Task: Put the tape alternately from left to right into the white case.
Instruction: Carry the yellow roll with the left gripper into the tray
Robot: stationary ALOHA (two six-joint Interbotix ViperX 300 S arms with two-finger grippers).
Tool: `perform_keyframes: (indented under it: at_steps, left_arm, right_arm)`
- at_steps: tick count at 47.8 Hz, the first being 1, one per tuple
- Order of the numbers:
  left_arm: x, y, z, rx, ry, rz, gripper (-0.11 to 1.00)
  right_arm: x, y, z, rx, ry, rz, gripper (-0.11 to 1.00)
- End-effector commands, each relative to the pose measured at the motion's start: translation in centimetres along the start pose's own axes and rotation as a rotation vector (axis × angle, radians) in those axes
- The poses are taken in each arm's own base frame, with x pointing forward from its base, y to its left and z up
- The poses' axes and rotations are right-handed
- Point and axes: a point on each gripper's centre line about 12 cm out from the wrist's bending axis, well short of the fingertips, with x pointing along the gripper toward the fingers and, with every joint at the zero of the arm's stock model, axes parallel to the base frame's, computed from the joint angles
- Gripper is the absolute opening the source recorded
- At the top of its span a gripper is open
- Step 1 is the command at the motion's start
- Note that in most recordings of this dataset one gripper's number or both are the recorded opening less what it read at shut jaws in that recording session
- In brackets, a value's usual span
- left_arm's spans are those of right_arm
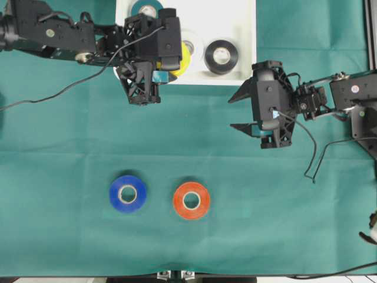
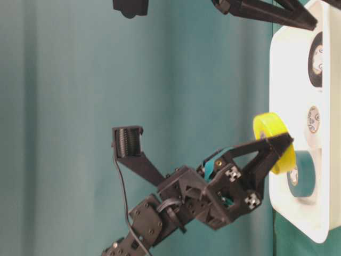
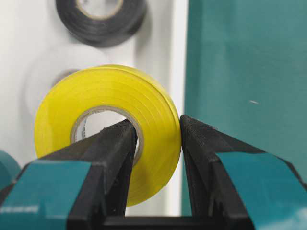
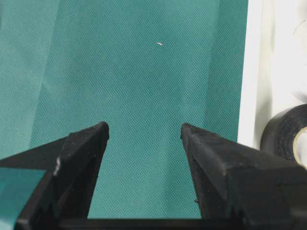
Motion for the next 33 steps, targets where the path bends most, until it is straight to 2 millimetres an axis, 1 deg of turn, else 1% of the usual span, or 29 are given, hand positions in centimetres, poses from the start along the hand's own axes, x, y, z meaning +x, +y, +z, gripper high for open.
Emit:
perform_keyframes:
  at_steps: [1, 12, 17, 26, 33]
  left_arm:
    - [-0.3, 0.8, 1.3, 0.028, -0.039, 0.017, -0.02]
    - [1.1, 2.9, 1.9, 0.092, -0.036, 0.049, -0.02]
    - [1.7, 4.3, 1.8, 0.106, -0.027, 0.069, -0.02]
    - [2.2, 7.0, 1.5, 0.109, -0.041, 0.118, -0.02]
    - [2.4, 8.6, 1.3, 0.122, -0.072, 0.156, -0.02]
  right_arm:
    - [-0.2, 0.1, 0.6, 0.002, -0.026, 0.006, 0.69]
    - [-0.2, 0.2, 0.7, 0.002, -0.041, 0.015, 0.69]
    - [-0.2, 0.2, 0.8, 0.003, -0.043, 0.015, 0.69]
    - [-0.1, 0.2, 0.8, 0.002, -0.044, 0.017, 0.68]
    - [0.0, 0.3, 0.7, 0.001, -0.045, 0.020, 0.68]
